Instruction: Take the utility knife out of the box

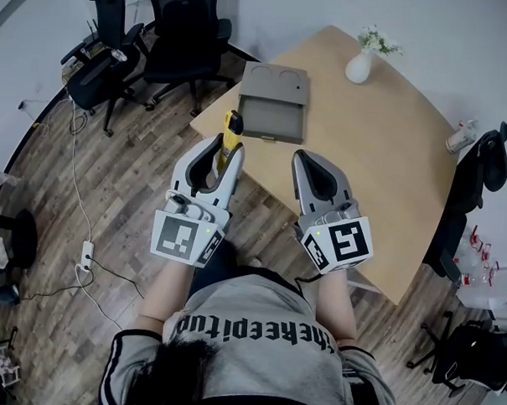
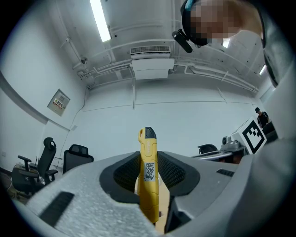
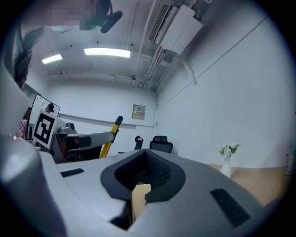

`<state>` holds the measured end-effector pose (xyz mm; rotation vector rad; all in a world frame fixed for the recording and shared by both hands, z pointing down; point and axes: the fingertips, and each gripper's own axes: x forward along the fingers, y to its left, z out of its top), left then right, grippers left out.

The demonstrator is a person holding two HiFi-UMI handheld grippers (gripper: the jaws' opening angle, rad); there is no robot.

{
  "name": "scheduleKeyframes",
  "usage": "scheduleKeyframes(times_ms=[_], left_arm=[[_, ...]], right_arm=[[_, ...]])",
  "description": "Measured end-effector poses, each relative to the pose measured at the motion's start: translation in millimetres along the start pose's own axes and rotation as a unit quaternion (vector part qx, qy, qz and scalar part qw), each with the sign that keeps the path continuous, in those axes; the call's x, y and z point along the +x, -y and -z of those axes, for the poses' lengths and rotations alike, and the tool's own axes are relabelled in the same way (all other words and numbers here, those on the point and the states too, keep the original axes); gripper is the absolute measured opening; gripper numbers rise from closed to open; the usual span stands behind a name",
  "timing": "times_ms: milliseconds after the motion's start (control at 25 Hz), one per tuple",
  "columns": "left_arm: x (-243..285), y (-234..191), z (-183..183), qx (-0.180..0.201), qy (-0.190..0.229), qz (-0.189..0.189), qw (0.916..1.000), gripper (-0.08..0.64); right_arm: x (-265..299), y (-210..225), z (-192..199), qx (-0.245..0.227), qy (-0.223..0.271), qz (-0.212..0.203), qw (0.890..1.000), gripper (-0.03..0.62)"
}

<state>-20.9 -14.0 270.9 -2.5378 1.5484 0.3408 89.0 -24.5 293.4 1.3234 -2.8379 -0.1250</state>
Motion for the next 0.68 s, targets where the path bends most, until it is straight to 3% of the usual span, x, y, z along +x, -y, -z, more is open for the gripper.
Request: scheduleKeyframes(times_ms=[680], left_arm=[[4.8,8.4,-5.4,0.005,0.002,0.003,1.0000,0.130]], right_arm=[[-3.6,6.0,-1.4,0.003,0.007,-0.001,1.000,0.005]])
